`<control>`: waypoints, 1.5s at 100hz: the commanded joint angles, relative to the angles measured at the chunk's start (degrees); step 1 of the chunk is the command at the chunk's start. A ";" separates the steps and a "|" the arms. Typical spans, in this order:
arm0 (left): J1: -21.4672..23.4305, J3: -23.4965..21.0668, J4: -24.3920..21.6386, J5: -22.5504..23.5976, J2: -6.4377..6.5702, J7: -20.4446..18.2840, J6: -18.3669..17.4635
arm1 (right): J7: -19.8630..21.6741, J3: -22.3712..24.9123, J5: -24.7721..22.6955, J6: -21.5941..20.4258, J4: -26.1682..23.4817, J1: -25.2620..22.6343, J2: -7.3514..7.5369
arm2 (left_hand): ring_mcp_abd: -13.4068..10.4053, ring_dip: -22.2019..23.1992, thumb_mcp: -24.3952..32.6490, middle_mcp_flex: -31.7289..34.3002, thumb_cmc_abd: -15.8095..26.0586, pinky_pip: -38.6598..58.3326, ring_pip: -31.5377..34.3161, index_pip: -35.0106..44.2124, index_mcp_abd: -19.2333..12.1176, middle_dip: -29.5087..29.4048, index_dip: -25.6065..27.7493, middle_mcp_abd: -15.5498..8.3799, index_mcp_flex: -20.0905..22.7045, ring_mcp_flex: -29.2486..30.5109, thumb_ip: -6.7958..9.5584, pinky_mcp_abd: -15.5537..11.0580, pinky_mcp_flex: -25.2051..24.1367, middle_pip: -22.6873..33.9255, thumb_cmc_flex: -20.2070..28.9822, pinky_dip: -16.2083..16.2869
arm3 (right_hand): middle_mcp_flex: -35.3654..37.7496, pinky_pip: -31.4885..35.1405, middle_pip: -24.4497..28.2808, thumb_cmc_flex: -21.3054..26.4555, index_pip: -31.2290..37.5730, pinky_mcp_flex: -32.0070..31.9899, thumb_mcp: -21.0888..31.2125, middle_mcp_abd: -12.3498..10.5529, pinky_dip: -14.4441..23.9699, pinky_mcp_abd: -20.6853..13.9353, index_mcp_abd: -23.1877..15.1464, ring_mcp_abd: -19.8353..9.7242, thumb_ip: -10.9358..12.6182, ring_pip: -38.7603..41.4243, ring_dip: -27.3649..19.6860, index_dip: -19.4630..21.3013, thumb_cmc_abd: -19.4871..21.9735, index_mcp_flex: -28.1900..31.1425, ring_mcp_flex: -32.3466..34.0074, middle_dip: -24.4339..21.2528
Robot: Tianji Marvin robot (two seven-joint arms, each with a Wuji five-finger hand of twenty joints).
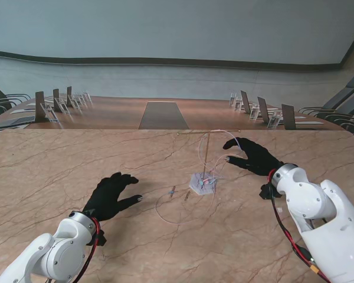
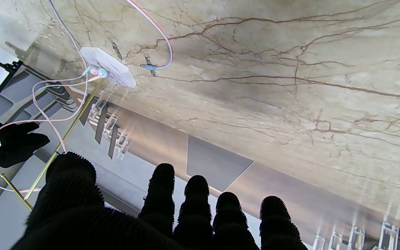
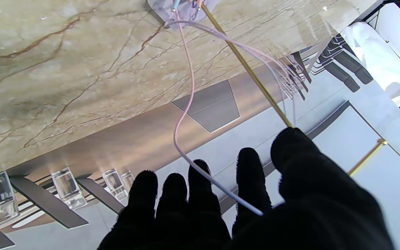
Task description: Take the wired earphone off the rack, coil the cable and place them on the table
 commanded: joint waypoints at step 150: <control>0.34 0.16 -0.70 -0.95 0.13 -1.20 -2.73 | -6.71 -1.17 -3.51 -2.96 -4.05 -4.53 -1.25 | -1.38 0.45 -0.03 -1.27 2.92 -0.71 -0.49 -1.17 -0.39 0.41 0.89 -1.04 1.14 -2.01 0.38 -0.99 -0.34 0.04 0.30 -0.07 | 37.15 27.65 21.11 15.10 17.28 13.56 51.76 15.20 -5.67 14.04 0.40 13.65 -9.70 22.81 12.16 25.36 -22.00 52.61 27.17 6.99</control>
